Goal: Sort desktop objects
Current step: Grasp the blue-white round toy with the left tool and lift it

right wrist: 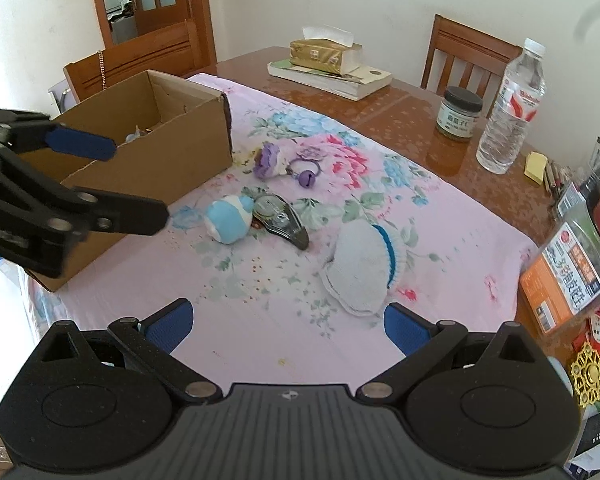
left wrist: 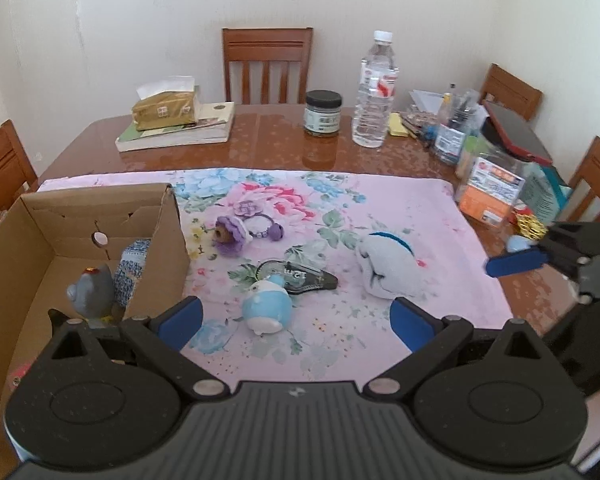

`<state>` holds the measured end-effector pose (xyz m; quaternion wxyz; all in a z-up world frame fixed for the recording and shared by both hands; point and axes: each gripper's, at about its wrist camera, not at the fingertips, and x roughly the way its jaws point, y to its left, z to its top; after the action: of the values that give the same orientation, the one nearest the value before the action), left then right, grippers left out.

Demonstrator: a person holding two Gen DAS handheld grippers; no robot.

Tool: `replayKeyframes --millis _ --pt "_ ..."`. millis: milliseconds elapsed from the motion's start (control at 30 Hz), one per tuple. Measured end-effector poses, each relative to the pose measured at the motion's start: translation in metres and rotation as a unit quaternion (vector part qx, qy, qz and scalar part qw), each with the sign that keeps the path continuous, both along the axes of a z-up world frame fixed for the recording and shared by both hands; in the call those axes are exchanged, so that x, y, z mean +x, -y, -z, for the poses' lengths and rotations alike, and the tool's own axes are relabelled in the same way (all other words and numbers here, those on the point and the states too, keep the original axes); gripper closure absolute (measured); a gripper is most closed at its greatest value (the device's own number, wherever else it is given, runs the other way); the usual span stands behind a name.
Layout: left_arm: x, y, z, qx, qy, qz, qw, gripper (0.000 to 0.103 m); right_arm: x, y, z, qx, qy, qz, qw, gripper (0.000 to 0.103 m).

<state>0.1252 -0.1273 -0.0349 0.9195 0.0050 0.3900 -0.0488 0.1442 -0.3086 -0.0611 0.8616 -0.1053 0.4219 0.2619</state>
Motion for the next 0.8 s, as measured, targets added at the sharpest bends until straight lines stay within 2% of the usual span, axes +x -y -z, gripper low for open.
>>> replayKeyframes --millis 467,800 --pt "0.032 0.001 0.034 0.011 -0.023 -0.014 0.9996 0.007 0.011 0.012 0.007 0.003 -0.003 0.012 1.000 0.000" --pt "0.051 -0.001 0.051 0.024 -0.034 -0.020 0.9989 0.026 0.029 0.009 0.016 0.008 0.000 0.011 1.000 0.000"
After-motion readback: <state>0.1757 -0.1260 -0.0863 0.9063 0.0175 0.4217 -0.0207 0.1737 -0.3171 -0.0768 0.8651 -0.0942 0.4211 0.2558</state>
